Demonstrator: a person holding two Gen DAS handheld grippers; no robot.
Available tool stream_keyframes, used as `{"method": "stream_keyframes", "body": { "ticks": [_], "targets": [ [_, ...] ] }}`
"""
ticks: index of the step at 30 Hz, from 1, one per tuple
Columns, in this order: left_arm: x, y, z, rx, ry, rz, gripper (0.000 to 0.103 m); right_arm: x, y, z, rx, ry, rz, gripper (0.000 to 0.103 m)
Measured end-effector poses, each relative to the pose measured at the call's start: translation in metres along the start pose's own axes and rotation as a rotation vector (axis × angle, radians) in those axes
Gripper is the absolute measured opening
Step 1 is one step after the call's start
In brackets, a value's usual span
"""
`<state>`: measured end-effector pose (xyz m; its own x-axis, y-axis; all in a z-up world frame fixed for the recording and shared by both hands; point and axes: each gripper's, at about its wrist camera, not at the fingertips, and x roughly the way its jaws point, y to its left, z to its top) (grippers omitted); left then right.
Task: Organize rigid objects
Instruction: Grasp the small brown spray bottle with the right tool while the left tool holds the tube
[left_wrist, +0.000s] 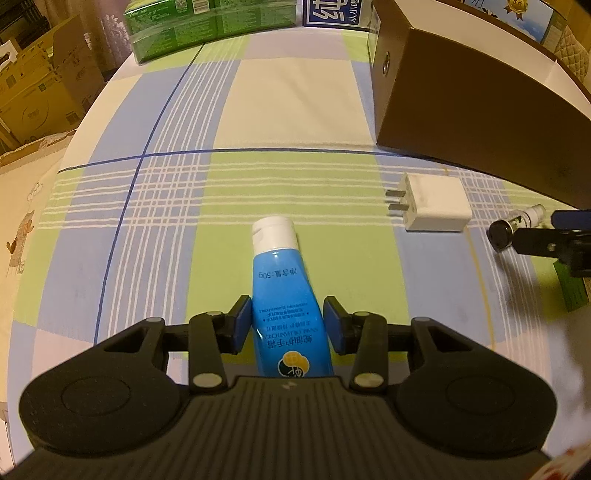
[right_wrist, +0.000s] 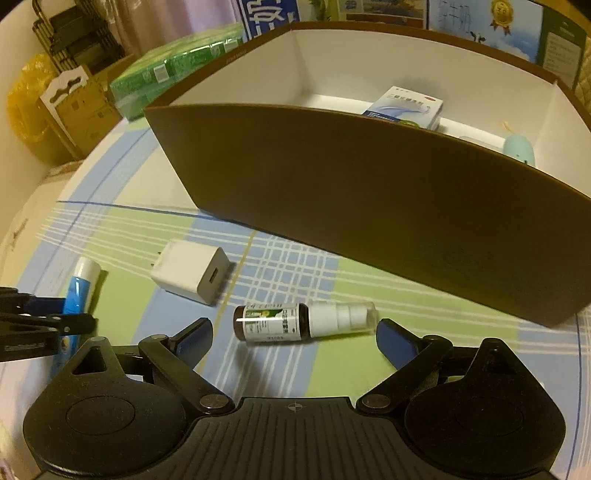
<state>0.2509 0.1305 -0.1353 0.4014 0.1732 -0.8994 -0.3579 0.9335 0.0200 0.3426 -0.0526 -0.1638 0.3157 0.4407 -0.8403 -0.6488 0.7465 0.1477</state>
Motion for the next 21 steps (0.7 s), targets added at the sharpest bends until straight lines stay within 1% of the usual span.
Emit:
{"method": "stream_keyframes", "body": {
  "ticks": [4, 7, 9, 12, 18, 21],
  "targets": [
    [0.001, -0.001, 0.001, 0.003, 0.001, -0.003, 0.038, 0.010, 0.000, 0.002, 0.005, 0.007, -0.047, 0.092],
    [0.002, 0.000, 0.002, 0.002, 0.001, -0.008, 0.038, 0.015, 0.000, 0.002, 0.002, 0.016, -0.049, 0.092],
    [0.002, 0.000, 0.002, 0.005, 0.000, -0.009, 0.038, 0.017, 0.001, 0.000, -0.014, 0.015, -0.057, 0.088],
    [0.002, 0.000, 0.003, 0.007, 0.000, -0.011, 0.038, 0.019, 0.005, -0.003, -0.031, 0.002, -0.076, 0.087],
    [0.004, -0.003, 0.005, 0.015, -0.003, -0.013, 0.038, 0.016, 0.008, -0.009, -0.054, -0.002, -0.064, 0.087],
    [0.004, -0.006, 0.005, 0.027, -0.008, -0.017, 0.035, 0.012, 0.011, -0.014, -0.068, 0.005, -0.050, 0.087]
  ]
}}
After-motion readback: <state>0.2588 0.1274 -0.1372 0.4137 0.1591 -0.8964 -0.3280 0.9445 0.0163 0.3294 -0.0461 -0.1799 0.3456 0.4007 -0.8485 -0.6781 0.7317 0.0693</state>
